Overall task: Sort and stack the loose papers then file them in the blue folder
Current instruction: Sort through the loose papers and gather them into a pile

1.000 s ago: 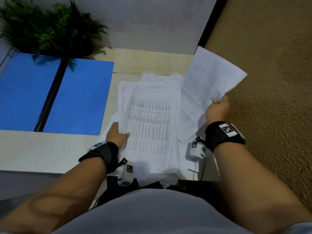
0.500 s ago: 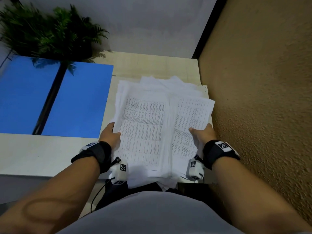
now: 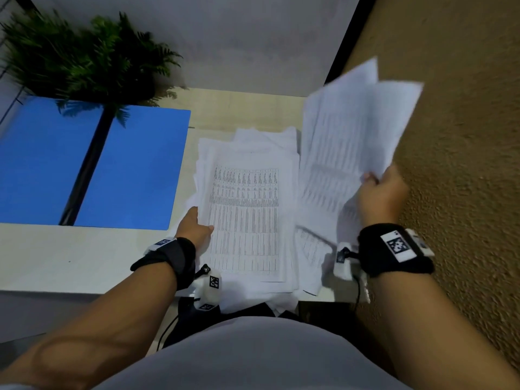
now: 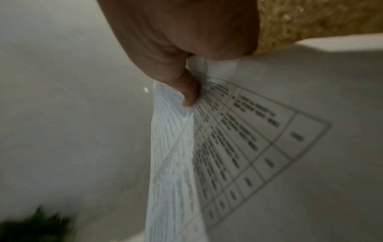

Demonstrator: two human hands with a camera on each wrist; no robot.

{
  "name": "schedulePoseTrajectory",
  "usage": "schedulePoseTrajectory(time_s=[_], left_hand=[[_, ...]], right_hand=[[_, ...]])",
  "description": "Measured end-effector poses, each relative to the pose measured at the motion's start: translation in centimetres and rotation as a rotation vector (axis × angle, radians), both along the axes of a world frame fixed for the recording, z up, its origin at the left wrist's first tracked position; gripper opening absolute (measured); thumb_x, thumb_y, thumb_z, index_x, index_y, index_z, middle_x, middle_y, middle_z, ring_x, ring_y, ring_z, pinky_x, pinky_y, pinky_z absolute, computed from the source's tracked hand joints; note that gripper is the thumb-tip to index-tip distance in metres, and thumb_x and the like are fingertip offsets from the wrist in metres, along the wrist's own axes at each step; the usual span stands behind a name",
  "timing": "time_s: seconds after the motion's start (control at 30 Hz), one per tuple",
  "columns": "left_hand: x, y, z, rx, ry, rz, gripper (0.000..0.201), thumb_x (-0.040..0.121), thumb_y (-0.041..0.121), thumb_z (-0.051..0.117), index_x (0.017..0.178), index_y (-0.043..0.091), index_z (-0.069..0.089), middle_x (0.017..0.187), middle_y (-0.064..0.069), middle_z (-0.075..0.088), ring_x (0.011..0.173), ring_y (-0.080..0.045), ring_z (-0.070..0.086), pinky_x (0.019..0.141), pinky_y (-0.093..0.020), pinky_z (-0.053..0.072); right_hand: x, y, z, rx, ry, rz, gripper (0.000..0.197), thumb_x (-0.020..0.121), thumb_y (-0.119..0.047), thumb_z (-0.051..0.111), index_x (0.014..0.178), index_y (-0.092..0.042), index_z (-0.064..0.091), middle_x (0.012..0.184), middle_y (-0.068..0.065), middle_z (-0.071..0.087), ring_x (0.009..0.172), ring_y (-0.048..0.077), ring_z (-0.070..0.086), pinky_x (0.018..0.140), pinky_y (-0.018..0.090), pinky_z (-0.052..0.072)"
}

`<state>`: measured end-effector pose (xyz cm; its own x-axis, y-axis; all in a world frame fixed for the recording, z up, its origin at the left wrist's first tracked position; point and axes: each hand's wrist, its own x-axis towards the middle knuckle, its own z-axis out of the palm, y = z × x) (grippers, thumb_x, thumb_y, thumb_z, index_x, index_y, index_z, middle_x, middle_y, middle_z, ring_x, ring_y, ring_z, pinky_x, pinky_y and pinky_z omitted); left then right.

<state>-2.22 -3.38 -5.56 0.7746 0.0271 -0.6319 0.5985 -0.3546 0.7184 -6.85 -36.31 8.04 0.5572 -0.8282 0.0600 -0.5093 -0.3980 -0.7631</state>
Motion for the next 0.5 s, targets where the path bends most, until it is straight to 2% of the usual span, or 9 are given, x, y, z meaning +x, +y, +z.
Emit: schedulePoseTrajectory(time_s=[0.1, 0.17, 0.2, 0.3, 0.33, 0.4, 0.43, 0.47, 0.5], left_hand=[[-0.2, 0.1, 0.0, 0.060, 0.046, -0.063, 0.062, 0.087, -0.001, 0.063, 0.143, 0.014, 0.040, 0.147, -0.011, 0.050, 0.132, -0.033, 0.051, 0.110, -0.049, 0.043], [-0.5, -0.2, 0.6, 0.067, 0.060, -0.082, 0.053, 0.088, -0.007, 0.059, 0.135, 0.010, 0.045, 0.138, -0.013, 0.055, 0.123, -0.032, 0.056, 0.105, -0.046, 0.047], [-0.6, -0.3, 0.8, 0.047, 0.068, -0.072, 0.046, 0.088, -0.012, 0.055, 0.128, 0.009, 0.048, 0.130, -0.014, 0.058, 0.115, -0.030, 0.059, 0.100, -0.042, 0.050], [-1.0, -0.5, 1.3, -0.022, 0.095, -0.042, 0.036, 0.088, -0.016, 0.046, 0.117, 0.004, 0.045, 0.115, -0.013, 0.054, 0.094, -0.025, 0.054, 0.083, -0.030, 0.047], [-1.2, -0.6, 1.8, -0.006, 0.078, -0.045, 0.031, 0.089, -0.012, 0.046, 0.115, 0.004, 0.044, 0.110, -0.013, 0.052, 0.088, -0.024, 0.052, 0.075, -0.029, 0.046], [-1.3, -0.8, 2.7, 0.021, 0.073, -0.038, 0.027, 0.097, 0.005, 0.046, 0.123, 0.007, 0.044, 0.109, -0.012, 0.054, 0.083, -0.025, 0.053, 0.068, -0.029, 0.043], [-1.3, -1.0, 3.2, 0.040, 0.089, -0.039, 0.038, 0.101, 0.018, 0.044, 0.138, 0.008, 0.039, 0.119, -0.013, 0.056, 0.095, -0.028, 0.058, 0.076, -0.033, 0.046], [-1.2, -1.2, 3.3, 0.067, 0.102, -0.050, 0.053, 0.104, 0.032, 0.041, 0.150, 0.011, 0.029, 0.138, -0.013, 0.051, 0.118, -0.033, 0.055, 0.093, -0.038, 0.045], [-1.1, -1.3, 3.0, 0.060, 0.117, -0.044, 0.066, 0.102, 0.046, 0.039, 0.157, 0.014, 0.018, 0.154, -0.011, 0.039, 0.137, -0.033, 0.043, 0.108, -0.042, 0.036]], right_hand=[[0.8, -0.2, 4.1, -0.018, -0.234, 0.014, 0.026, 0.090, -0.015, 0.063, 0.115, -0.008, 0.065, 0.102, 0.004, 0.067, 0.101, 0.021, 0.066, 0.081, 0.024, 0.045], [1.2, 0.1, 4.8, 0.081, -0.320, 0.072, 0.031, 0.085, -0.018, 0.067, 0.115, -0.013, 0.066, 0.099, -0.003, 0.067, 0.098, 0.019, 0.067, 0.086, 0.029, 0.053], [1.3, 0.7, 4.4, 0.129, -0.297, 0.107, 0.029, 0.083, -0.018, 0.068, 0.113, -0.014, 0.067, 0.097, -0.003, 0.068, 0.095, 0.019, 0.068, 0.084, 0.031, 0.055], [1.0, 3.4, 0.0, 0.404, -0.186, 0.150, 0.016, 0.085, -0.013, 0.068, 0.099, -0.019, 0.068, 0.093, -0.005, 0.073, 0.087, 0.018, 0.071, 0.069, 0.026, 0.057], [0.5, 4.5, -1.8, 0.514, -0.159, 0.147, 0.014, 0.086, -0.016, 0.068, 0.098, -0.021, 0.068, 0.093, -0.005, 0.074, 0.087, 0.019, 0.072, 0.069, 0.029, 0.059], [-0.6, 6.3, -5.6, 0.556, -0.011, 0.144, 0.019, 0.089, -0.025, 0.066, 0.107, -0.022, 0.067, 0.104, 0.001, 0.073, 0.096, 0.024, 0.070, 0.083, 0.040, 0.059], [-1.1, 6.8, -7.3, 0.479, 0.115, 0.163, 0.029, 0.092, -0.029, 0.063, 0.119, -0.018, 0.062, 0.115, 0.004, 0.068, 0.106, 0.028, 0.066, 0.092, 0.042, 0.055], [-1.5, 7.0, -8.5, 0.387, 0.254, 0.185, 0.039, 0.095, -0.030, 0.059, 0.130, -0.012, 0.053, 0.128, 0.008, 0.060, 0.117, 0.030, 0.059, 0.099, 0.042, 0.049], [-1.8, 7.3, -9.4, 0.308, 0.359, 0.209, 0.046, 0.098, -0.026, 0.056, 0.139, -0.009, 0.045, 0.138, 0.011, 0.050, 0.125, 0.031, 0.051, 0.104, 0.041, 0.044]])
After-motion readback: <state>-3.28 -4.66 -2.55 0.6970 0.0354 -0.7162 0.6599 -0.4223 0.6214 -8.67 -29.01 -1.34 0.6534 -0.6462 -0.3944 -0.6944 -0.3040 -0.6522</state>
